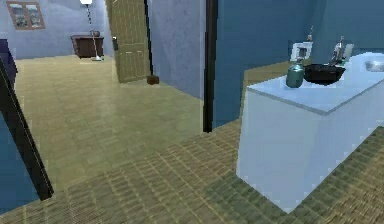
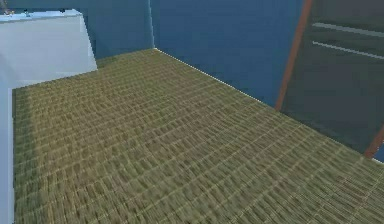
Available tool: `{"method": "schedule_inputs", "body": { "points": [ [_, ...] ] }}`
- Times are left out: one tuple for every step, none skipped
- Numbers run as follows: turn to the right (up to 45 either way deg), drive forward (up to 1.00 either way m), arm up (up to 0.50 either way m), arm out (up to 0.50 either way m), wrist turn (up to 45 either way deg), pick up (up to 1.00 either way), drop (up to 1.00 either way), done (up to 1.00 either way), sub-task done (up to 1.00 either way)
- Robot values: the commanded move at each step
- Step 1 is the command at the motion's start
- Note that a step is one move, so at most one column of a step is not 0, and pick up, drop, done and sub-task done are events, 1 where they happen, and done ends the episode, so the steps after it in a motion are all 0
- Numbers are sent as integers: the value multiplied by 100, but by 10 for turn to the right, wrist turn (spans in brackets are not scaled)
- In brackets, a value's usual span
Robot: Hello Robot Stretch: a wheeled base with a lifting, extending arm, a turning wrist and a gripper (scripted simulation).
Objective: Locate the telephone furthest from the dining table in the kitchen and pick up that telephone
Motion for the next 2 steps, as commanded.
{"method": "schedule_inputs", "body": {
  "points": [
    [270, 0, 0, 0, 0, 0, 0, 0, 0],
    [210, 0, 0, 0, 0, 0, 0, 0, 0]
  ]
}}
